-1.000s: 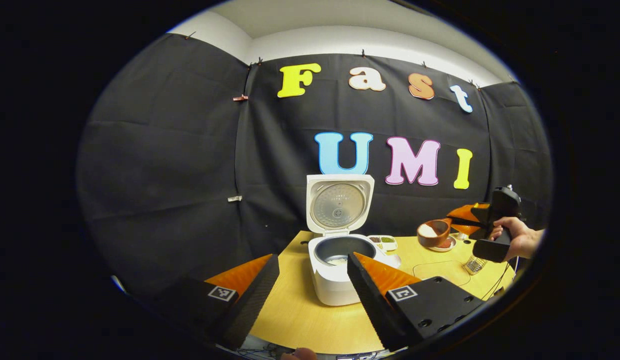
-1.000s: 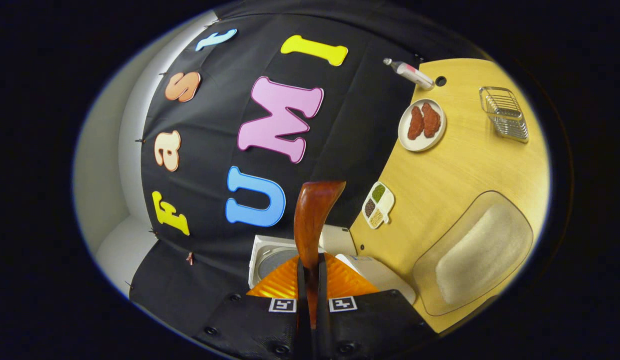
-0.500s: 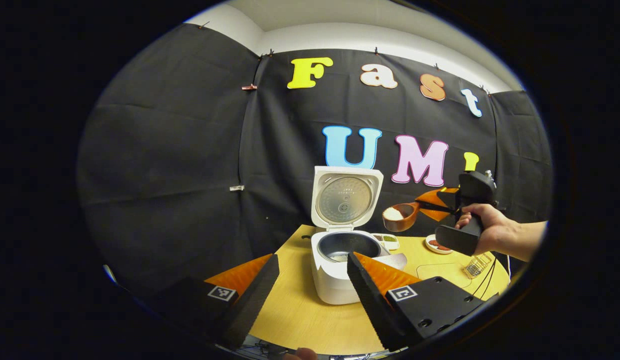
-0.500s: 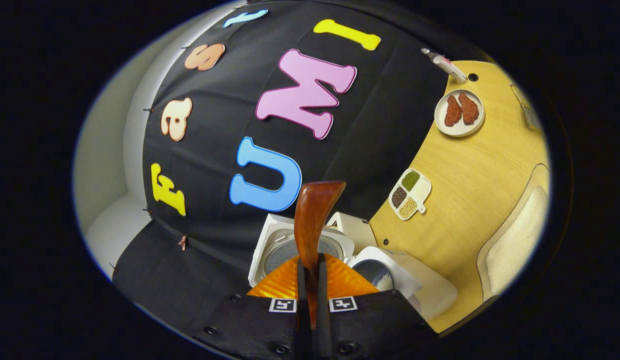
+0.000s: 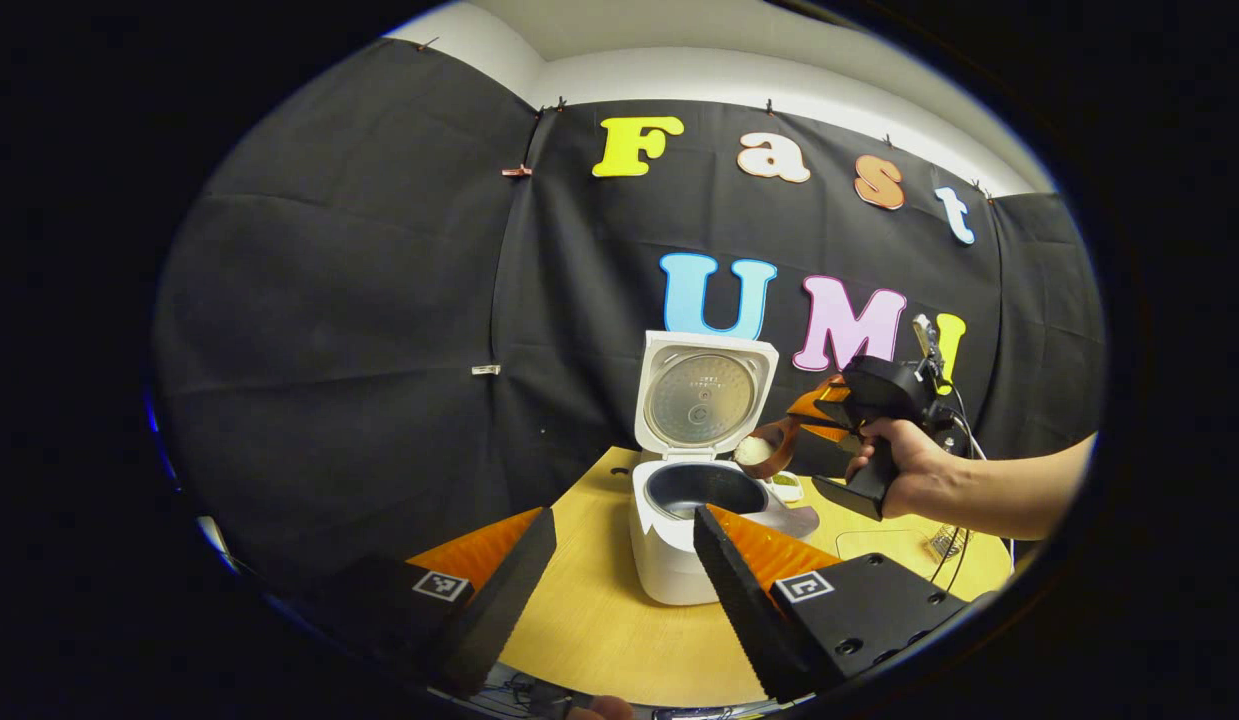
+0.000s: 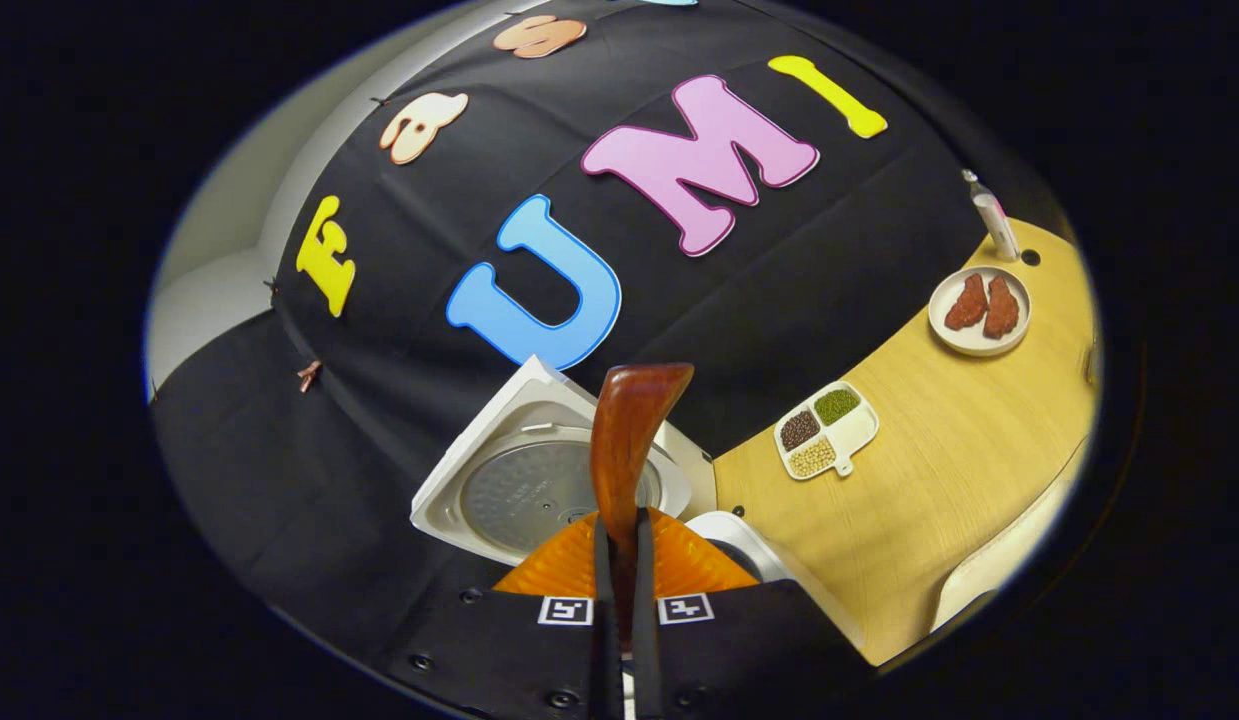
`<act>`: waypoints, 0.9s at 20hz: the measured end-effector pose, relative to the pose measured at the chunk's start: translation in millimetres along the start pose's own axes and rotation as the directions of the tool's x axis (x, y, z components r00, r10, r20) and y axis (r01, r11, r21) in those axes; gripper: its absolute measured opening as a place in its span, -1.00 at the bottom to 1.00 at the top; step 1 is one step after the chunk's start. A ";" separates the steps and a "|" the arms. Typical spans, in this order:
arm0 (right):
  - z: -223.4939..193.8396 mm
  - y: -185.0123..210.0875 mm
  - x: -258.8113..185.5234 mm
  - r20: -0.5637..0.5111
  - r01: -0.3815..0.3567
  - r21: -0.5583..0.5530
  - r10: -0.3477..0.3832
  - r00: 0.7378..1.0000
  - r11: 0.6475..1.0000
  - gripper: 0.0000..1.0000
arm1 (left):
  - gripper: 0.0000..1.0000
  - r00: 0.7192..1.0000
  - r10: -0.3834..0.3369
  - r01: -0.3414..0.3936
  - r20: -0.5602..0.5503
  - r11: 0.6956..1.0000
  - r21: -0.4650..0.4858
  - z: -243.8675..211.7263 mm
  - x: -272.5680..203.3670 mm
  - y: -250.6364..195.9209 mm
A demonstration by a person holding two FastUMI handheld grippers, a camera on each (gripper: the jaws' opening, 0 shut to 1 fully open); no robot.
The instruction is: Close the left gripper, press the button to open the rice cooker; take a wooden spoon from the chopstick holder with the right hand, scoop a spoonful of rice and pour it into the rice cooker, then put the wooden spoon back into the chopstick holder.
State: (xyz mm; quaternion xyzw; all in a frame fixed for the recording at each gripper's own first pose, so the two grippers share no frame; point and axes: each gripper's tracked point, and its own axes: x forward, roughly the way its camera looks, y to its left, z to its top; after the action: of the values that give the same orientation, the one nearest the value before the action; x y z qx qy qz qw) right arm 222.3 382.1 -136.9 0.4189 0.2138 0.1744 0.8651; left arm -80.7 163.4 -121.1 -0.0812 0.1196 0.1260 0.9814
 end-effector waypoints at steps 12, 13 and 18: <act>-13.1 39.3 24.5 -0.024 -0.074 -0.501 0.072 0.997 0.863 -0.82 | 0.91 0.999 0.023 -0.024 -0.034 0.999 -0.030 -17.8 -5.6 9.6; -15.4 43.9 25.3 -0.033 -0.082 -0.535 0.077 0.997 0.841 -0.82 | 0.91 0.999 0.023 -0.024 -0.035 0.999 -0.033 -19.6 -6.8 9.7; -27.8 74.5 30.5 -0.067 -0.143 -0.720 0.137 0.988 0.679 -0.82 | 0.91 0.999 0.021 -0.022 -0.034 0.999 -0.030 -19.6 -10.0 10.7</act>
State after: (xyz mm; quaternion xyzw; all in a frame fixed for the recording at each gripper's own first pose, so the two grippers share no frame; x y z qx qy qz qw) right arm 224.8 458.6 -99.6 0.0595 0.0983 0.3115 0.9433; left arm -97.2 167.6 -138.8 -0.0967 0.1353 0.1371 0.9765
